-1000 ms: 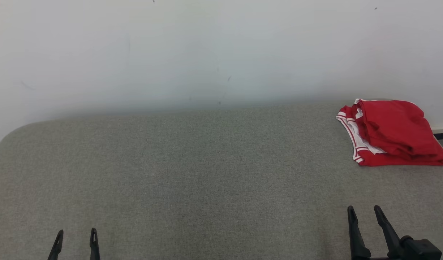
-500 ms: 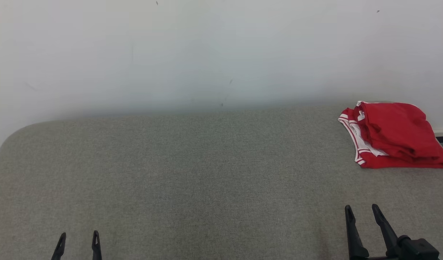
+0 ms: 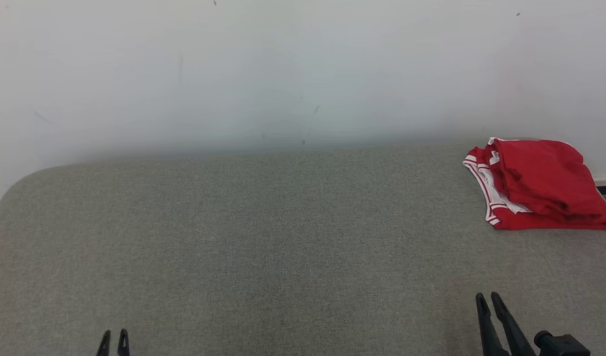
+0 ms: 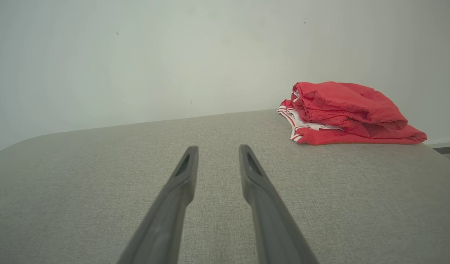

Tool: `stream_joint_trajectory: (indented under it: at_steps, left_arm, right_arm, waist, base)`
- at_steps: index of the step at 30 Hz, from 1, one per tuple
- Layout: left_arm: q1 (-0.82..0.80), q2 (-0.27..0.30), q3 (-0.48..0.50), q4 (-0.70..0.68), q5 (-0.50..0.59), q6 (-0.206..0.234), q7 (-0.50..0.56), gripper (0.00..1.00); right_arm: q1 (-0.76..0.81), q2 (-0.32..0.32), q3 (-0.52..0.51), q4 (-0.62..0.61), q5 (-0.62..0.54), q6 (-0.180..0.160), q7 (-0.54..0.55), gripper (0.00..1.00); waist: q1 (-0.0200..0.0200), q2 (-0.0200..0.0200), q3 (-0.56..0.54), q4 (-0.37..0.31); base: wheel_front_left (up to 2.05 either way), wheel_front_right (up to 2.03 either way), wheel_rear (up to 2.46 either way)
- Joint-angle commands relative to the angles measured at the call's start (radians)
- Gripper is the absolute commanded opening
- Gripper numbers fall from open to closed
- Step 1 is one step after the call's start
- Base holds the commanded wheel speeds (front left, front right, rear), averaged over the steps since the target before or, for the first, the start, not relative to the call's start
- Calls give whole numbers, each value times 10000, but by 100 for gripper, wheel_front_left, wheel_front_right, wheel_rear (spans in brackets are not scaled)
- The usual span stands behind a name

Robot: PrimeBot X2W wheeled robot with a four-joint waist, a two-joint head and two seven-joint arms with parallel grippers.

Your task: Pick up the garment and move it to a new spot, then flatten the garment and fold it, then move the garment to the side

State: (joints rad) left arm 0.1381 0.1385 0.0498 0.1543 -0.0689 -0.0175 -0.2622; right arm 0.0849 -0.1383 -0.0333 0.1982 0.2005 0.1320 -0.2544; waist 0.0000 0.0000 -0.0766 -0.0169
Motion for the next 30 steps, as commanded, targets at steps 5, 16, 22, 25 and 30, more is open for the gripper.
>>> stream_joint_trajectory:
  at_steps: [5,16,22,25,30]
  left_arm:
    - [-82,-108,76,339,-400,-34,190,0]
    - [-434,-222,145,398,-2666,-198,717,0]
    - [-603,-278,168,416,-3785,-281,963,0]
    - [-712,-313,192,438,-4479,-335,1123,0]
    - [-849,-356,224,467,-5313,-395,1317,0]
  right_arm:
    - [14,64,-36,273,392,0,139,0]
    - [-280,185,-152,278,2448,-2,667,0]
    - [-428,246,-204,281,3468,-4,923,0]
    - [-519,284,-238,287,4103,-4,1084,0]
    - [-634,330,-280,296,4864,-5,1280,0]
  waist:
    - [0,0,14,3]
    - [0,0,84,18]
    - [0,0,123,26]
    - [0,0,148,31]
    - [0,0,180,38]
  base:
    - [0,0,0]
    - [0,0,0]
    - [0,0,0]
    - [0,0,0]
    - [0,0,0]
